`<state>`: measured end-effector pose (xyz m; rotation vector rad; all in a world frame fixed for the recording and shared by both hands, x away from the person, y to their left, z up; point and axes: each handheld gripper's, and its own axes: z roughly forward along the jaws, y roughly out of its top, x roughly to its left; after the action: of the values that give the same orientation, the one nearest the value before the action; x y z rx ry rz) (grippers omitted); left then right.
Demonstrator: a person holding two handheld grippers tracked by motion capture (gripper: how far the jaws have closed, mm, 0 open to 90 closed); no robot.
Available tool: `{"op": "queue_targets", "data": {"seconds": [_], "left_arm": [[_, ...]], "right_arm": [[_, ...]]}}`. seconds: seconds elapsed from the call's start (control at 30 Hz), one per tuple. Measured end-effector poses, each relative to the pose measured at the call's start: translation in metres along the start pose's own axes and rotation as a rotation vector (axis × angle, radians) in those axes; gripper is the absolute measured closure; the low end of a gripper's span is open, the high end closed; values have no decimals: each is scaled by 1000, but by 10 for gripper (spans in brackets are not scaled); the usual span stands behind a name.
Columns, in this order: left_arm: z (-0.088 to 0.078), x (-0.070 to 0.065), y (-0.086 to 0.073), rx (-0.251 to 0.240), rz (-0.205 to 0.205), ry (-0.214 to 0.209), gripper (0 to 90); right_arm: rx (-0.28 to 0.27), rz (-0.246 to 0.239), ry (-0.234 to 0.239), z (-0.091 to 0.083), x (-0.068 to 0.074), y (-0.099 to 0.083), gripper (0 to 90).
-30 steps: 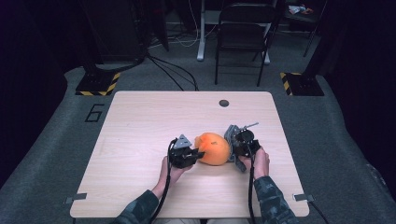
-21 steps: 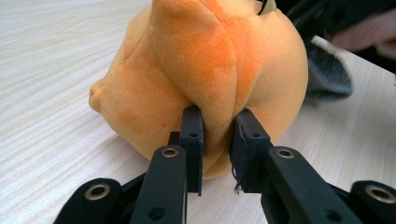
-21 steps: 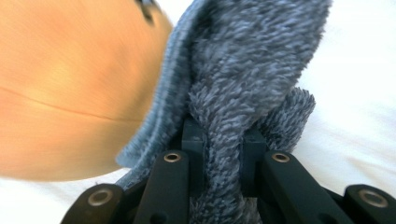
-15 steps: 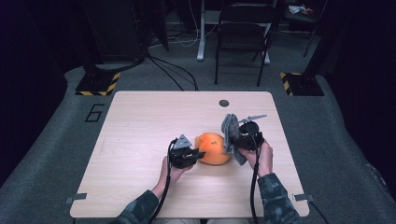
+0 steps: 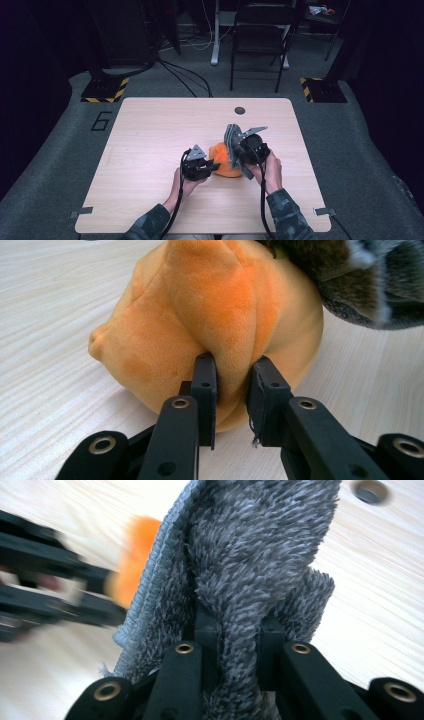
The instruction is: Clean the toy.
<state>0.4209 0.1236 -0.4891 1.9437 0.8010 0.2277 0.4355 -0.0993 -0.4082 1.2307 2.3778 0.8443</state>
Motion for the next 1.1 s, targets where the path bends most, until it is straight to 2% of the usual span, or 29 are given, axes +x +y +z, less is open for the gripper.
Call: {"op": "queue_targets", "data": {"seconds": [0.13,0.23,0.37,0.5,0.6,0.67,0.77,0.9,1.0,1.03,1.1], "left_arm": [[0,0,0,6,5,-5,753],[0,0,0,5,0,-7,753],[0,0,0,-2,-1,-3,753],[0,0,0,-1,1,-5,753],[0,3,-1,-2,-9,-5,752],[0,4,-1,-10,-19,-1,752],[-1,5,-1,-10,-20,-2,750],[-1,7,-1,-12,-25,-3,748],[-1,7,-2,-13,-32,-2,746],[-1,7,-2,-14,-32,-1,745],[-1,7,-2,-15,-34,0,744]], "right_arm": [[45,60,0,8,-17,-9,777],[72,91,-3,14,-25,-14,777],[87,109,-39,26,-34,-24,777],[129,143,-55,43,-43,-37,776],[181,171,-35,55,-49,-46,776],[191,197,-14,60,-52,-50,776],[180,194,-13,50,-56,-44,777],[89,186,-9,17,-56,-28,776],[34,154,33,-4,-48,-15,777],[22,136,49,-9,-42,-10,776],[24,97,67,-10,-29,-6,777]]}}
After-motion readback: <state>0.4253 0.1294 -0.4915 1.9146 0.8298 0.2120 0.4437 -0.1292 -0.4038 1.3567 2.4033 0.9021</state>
